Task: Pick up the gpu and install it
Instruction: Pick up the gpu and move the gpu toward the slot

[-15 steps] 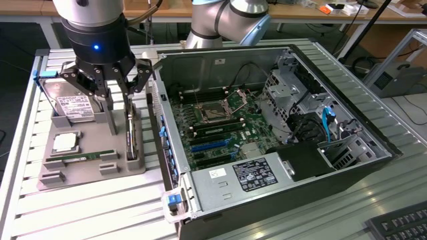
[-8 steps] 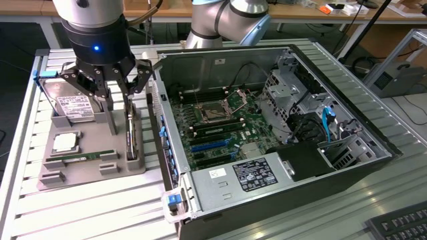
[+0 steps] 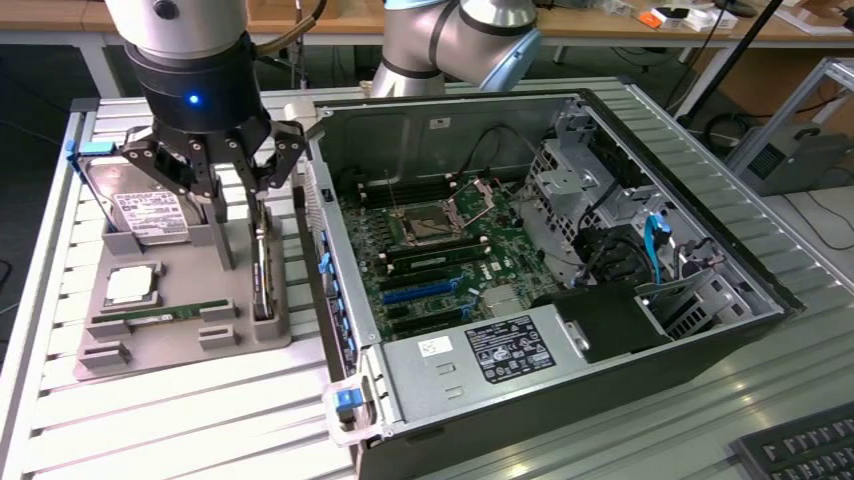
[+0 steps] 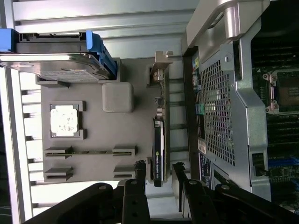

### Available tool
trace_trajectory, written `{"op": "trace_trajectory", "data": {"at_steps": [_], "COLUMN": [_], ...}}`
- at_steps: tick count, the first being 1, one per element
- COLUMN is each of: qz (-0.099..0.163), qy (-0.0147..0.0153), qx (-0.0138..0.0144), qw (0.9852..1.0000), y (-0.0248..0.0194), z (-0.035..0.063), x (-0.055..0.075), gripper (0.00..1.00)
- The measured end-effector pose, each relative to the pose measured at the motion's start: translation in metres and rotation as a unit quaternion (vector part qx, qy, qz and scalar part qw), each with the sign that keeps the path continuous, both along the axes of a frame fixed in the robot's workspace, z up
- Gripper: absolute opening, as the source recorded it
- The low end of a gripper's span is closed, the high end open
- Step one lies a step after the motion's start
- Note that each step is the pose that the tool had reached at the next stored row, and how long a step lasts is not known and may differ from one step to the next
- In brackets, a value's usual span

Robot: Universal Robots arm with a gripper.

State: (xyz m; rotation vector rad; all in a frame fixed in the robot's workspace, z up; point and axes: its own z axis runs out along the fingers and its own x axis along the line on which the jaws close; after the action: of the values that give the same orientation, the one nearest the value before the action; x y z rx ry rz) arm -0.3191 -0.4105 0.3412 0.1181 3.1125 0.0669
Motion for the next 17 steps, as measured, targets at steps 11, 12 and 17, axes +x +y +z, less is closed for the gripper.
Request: {"op": "trace_trajectory", "data": {"at_steps": [11,12,17], "qz": [0.0,0.0,0.0], "qy": [0.0,0.0,0.0], "qx": [0.0,0.0,0.0], "qw": [1.0,1.0,1.0], "y": [-0.0003,-0.0003,-0.0004], "z": [-0.0031,-0.0034,-0.0048], "x": [0.0,0.0,0.0], "gripper": [0.36,0.36,0.36]}}
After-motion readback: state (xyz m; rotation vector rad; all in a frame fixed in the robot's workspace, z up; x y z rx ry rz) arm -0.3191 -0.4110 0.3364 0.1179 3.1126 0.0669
